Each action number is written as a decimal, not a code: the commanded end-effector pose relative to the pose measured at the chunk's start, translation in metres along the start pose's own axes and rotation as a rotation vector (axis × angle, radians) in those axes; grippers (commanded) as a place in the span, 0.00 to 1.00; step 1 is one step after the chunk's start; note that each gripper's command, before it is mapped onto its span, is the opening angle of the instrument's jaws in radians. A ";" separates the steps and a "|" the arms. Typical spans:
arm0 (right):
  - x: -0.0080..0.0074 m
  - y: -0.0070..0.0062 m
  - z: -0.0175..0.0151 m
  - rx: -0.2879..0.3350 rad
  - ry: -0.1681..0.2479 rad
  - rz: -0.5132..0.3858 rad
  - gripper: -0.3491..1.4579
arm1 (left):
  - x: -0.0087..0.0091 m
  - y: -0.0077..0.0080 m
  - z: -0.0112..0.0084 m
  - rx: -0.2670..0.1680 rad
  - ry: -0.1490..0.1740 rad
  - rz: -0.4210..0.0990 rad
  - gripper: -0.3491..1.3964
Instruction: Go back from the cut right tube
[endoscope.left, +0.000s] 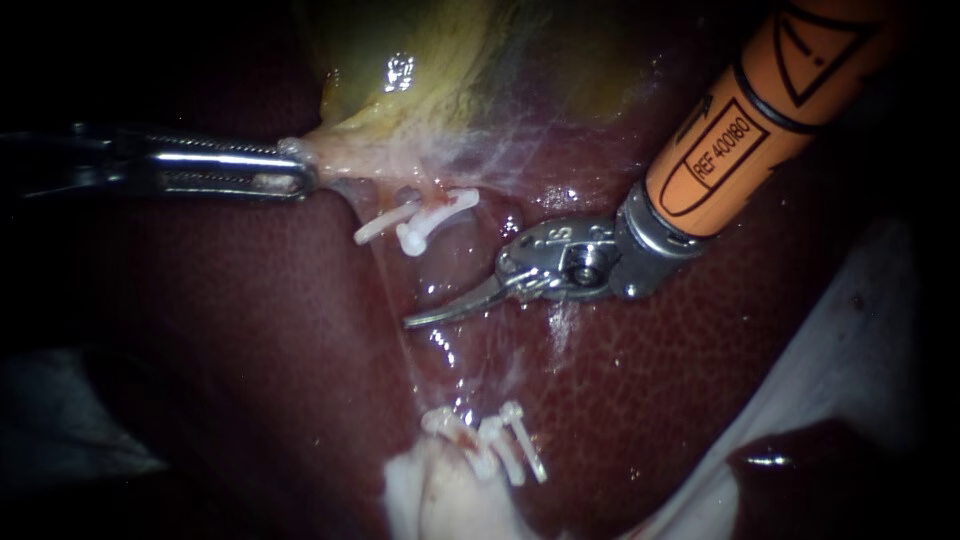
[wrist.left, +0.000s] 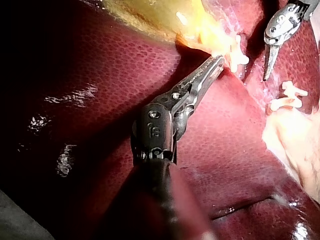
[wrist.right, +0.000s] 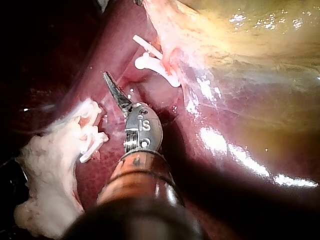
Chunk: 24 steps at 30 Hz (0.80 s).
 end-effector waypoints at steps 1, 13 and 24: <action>0.0000 0.0000 0.0000 0.001 0.000 -0.001 0.00 | 0.0000 0.0000 0.0000 -0.001 0.000 0.000 0.00; 0.0005 -0.0012 0.0011 -0.015 0.013 0.047 0.97 | 0.0000 0.0000 0.0000 -0.002 0.000 0.000 0.00; -0.0007 -0.0025 -0.0004 -0.167 0.059 0.067 0.99 | 0.0000 0.0000 0.0000 -0.002 0.000 0.000 0.00</action>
